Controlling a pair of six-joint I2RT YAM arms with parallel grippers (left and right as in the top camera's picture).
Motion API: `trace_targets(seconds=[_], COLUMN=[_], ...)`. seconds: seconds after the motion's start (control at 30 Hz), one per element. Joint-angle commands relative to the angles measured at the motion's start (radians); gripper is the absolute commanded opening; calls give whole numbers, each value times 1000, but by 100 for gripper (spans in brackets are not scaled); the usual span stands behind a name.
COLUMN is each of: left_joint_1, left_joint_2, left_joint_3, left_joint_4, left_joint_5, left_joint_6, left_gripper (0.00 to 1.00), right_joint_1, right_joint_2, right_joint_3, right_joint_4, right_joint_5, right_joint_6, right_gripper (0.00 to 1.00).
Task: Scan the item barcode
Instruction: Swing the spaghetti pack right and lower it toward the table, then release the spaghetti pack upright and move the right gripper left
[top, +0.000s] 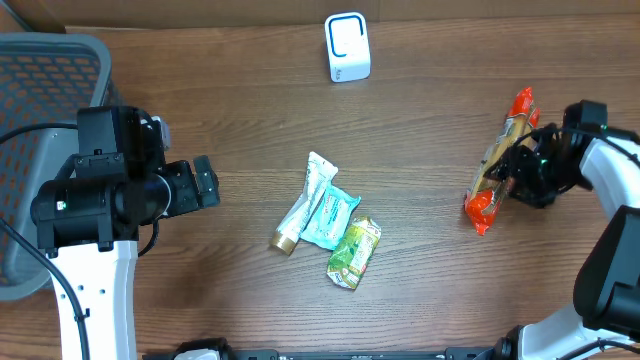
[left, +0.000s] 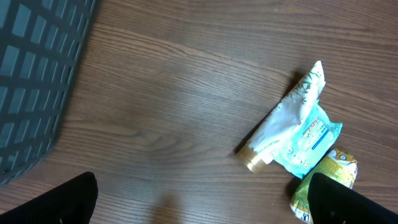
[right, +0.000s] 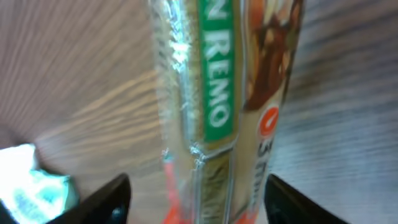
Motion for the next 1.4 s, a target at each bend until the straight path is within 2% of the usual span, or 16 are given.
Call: trace_targets(seconds=[0.0, 0.17, 0.23, 0.3, 0.37, 0.57, 0.73, 0.9, 1.37], left_joint_1=[3, 3, 3, 3, 3, 3, 3, 3, 3], left_joint_2=[0, 0, 0, 0, 0, 0, 0, 0, 0], left_joint_3=[10, 10, 10, 10, 10, 10, 10, 10, 10], left_joint_4=[3, 3, 3, 3, 3, 3, 3, 3, 3], left_joint_5=[4, 4, 4, 4, 4, 4, 4, 4, 4], left_joint_6=[-17, -17, -17, -17, -17, -17, -17, -17, -17], left_gripper=[100, 99, 100, 100, 100, 100, 100, 100, 100], right_joint_1=[4, 42, 65, 105, 146, 320, 462, 542, 560], right_joint_2=[-42, -167, -222, -291, -331, -359, -357, -357, -355], right_joint_3=[138, 266, 289, 291, 291, 247, 122, -24, -45], right_joint_4=[-92, -242, -279, -315, -351, -392, -286, -162, -159], right_joint_5=[-28, -39, -48, -84, -104, -101, -91, -91, -146], right_joint_6=[1, -47, -54, -54, -54, -54, -41, -24, -26], right_gripper=[71, 74, 81, 94, 100, 100, 100, 100, 100])
